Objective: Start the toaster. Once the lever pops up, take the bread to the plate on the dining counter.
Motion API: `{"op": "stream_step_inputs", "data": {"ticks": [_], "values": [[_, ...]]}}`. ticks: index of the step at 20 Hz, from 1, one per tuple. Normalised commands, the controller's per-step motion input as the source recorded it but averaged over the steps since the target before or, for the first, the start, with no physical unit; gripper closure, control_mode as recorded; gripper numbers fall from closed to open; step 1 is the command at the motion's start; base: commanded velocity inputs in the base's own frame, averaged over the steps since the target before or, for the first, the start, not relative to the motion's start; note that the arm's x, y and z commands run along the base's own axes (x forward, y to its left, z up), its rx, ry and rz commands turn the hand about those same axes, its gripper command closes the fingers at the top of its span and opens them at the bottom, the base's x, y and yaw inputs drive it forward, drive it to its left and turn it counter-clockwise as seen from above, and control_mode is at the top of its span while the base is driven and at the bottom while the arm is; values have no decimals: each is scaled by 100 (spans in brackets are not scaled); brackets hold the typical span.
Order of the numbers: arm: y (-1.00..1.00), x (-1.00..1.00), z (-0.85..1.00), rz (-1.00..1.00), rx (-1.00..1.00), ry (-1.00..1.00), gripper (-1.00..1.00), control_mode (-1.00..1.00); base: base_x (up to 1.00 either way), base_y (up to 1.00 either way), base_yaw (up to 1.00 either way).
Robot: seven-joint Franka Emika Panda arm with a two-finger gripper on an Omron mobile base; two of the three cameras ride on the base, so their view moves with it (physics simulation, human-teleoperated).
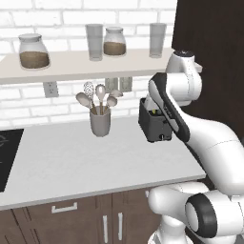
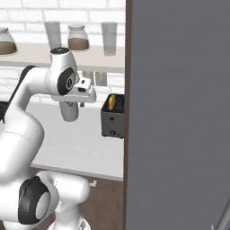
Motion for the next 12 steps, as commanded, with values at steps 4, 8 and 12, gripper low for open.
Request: {"op": "stream_step_inputs", "data": {"ticks": [4,8,12], "values": [[-19,0,0,0,0,0,-100,-100,0,0,0],[-41,0,-3,0,0,0,-100,-100,0,0,0],[-40,0,-11,0,0,0,-100,-100,0,0,0]]}}
